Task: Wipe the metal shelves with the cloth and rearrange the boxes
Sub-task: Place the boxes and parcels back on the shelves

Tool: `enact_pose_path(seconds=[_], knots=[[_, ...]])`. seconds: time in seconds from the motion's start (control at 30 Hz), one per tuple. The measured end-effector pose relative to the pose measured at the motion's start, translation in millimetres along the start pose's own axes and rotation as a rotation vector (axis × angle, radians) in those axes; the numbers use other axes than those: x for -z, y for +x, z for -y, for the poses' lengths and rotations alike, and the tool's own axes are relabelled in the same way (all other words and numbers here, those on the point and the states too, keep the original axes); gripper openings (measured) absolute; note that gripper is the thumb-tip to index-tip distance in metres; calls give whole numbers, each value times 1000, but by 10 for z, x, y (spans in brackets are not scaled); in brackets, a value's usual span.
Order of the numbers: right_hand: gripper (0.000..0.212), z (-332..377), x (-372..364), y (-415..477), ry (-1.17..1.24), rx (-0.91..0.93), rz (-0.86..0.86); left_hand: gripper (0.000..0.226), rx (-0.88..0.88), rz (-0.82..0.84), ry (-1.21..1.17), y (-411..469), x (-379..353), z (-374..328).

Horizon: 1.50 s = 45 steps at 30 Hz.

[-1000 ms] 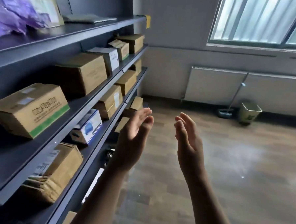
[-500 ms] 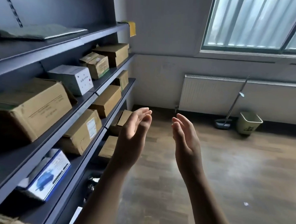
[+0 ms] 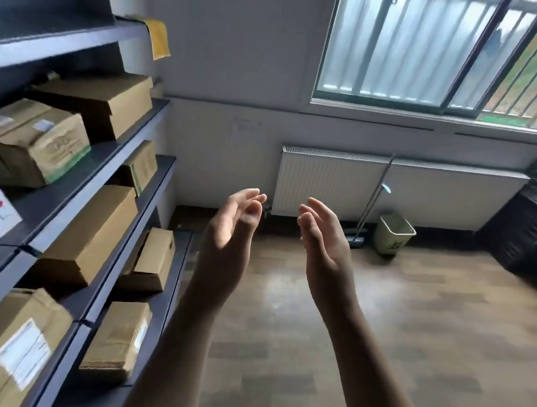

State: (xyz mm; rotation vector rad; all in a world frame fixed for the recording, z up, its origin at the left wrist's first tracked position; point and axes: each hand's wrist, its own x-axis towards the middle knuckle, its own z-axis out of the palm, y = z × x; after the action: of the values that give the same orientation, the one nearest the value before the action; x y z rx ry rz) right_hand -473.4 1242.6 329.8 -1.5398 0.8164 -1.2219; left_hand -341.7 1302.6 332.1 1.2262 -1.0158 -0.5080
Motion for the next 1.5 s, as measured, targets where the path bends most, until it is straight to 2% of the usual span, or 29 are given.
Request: enact_pose_path(seconds=[0.2,0.33,0.5,0.6,0.7,0.93,1.13,1.27,1.37,1.5], knots=[[64,-444,-17,677,-21,-87,-81,68,83,139,-20,749,-288,413],[57,-711,-28,1209,0,-138,-79,65,142,115,-14,1245,-399,696],[59,-1035,15,2110,7,-127,-60,64,143,54,2,1987,-657,1035],[59,-1235,156,2609,7,-123,-25,64,153,39,21,2446,-956,1205],[64,-1419,439,3286,21,-112,-68,64,147,43,39,3017,-1395,1362],[60,-1778,915,4562,50,-127,-54,64,140,65,70,4004,-2153,1608],[63,-2036,1044,5151,35,-166,-38,66,158,21,74,4590,-2344,1922],[62,-2229,1126,5554,9,-173,-70,67,175,54,68,5003,-2475,2165],[60,-2303,959,5860,-9,-163,-47,65,164,42,55,5291,-2391,2327],[62,-2353,444,6346,-65,-123,81,63,130,-87,8,5752,-1989,2497]])
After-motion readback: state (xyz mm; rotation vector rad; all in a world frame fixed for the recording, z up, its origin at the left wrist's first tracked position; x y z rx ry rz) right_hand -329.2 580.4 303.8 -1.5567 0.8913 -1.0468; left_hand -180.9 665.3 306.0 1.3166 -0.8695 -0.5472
